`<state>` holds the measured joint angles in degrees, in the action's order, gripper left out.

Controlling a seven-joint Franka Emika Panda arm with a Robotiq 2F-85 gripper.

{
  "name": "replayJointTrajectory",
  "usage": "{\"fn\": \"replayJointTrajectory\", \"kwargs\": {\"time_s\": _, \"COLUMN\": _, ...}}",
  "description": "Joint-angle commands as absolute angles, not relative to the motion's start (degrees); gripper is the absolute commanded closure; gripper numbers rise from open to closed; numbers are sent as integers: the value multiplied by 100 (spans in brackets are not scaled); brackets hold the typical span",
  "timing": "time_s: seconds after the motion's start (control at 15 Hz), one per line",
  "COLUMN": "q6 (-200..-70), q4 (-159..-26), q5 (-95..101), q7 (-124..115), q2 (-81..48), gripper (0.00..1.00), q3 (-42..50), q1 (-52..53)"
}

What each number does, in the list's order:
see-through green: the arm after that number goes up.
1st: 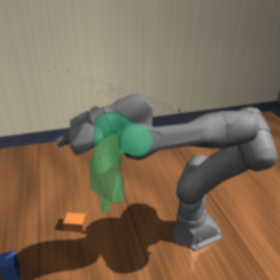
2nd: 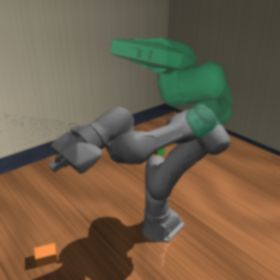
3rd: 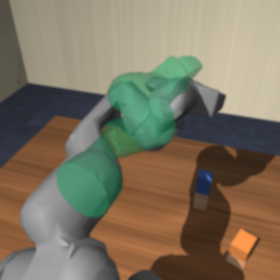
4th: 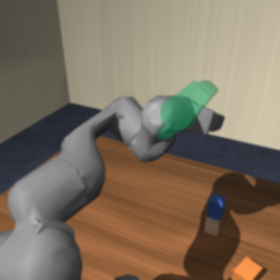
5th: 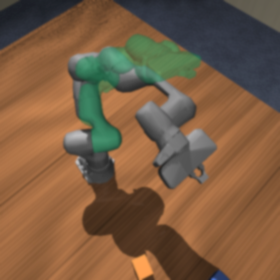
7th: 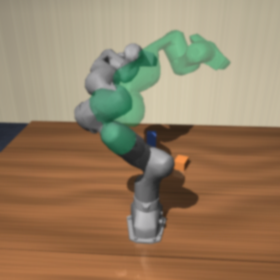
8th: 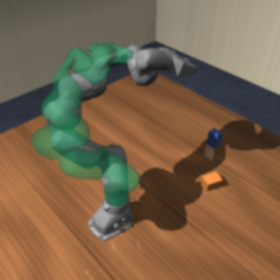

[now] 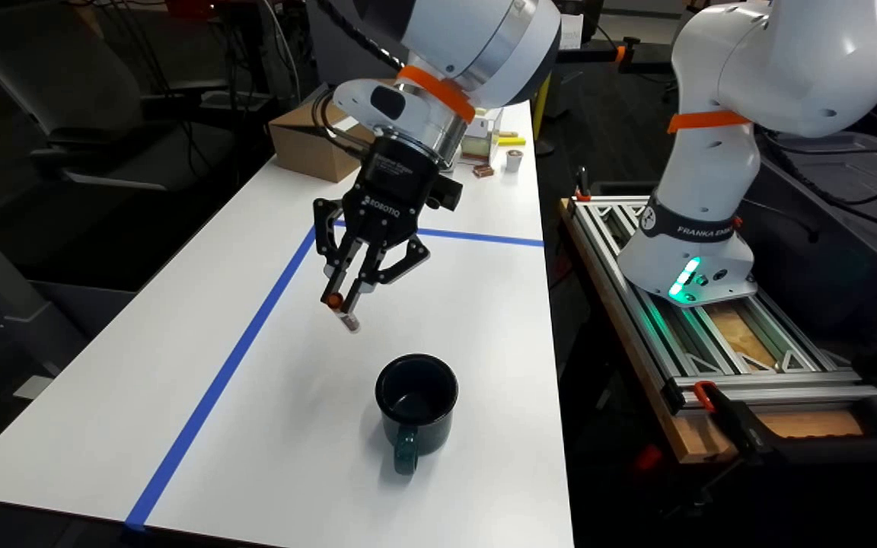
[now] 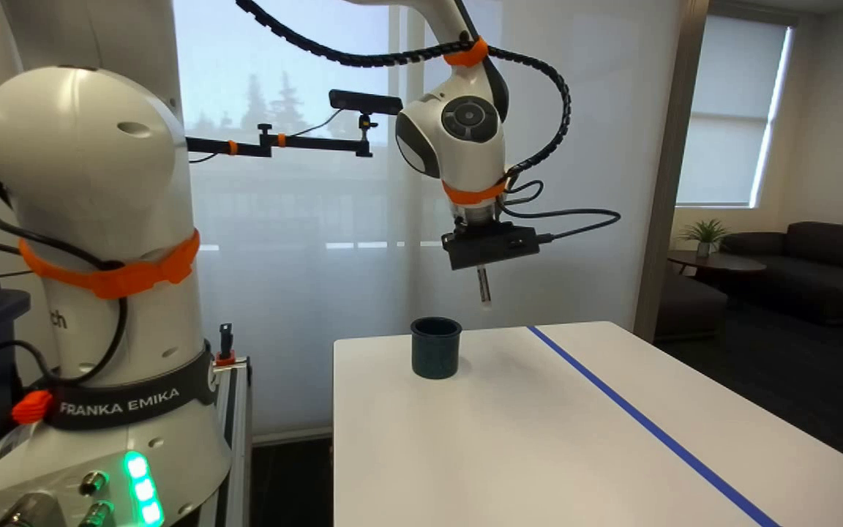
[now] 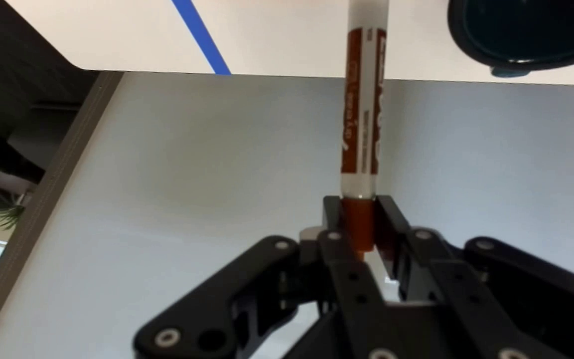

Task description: Move the sharpie to the table

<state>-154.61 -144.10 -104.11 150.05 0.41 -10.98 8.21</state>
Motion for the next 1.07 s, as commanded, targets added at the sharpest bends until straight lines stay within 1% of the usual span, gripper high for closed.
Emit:
{"fn": "replayJointTrajectory", "kwargs": {"time_s": 0.0, "q6": -15175, "q4": -14353, "q5": -11610, "q7": 16301, "q2": -51, "gripper": 95, "q3": -952, "q1": 684}}
{"fn": "replayJointTrajectory", "kwargs": {"time_s": 0.07, "q6": -15096, "q4": -14359, "q5": -11079, "q7": 15643, "q2": 240, "gripper": 95, "q3": -908, "q1": 653}}
{"fn": "replayJointTrajectory", "kwargs": {"time_s": 0.4, "q6": -14512, "q4": -14333, "q5": -11169, "q7": 15773, "q2": 108, "gripper": 95, "q3": -743, "q1": 511}}
{"fn": "replayJointTrajectory", "kwargs": {"time_s": 0.6, "q6": -14391, "q4": -14366, "q5": -11092, "q7": 15748, "q2": -1, "gripper": 95, "q3": -656, "q1": 553}}
{"fn": "replayJointTrajectory", "kwargs": {"time_s": 1.0, "q6": -15701, "q4": -14300, "q5": -10890, "q7": 15645, "q2": -904, "gripper": 95, "q3": -812, "q1": 797}}
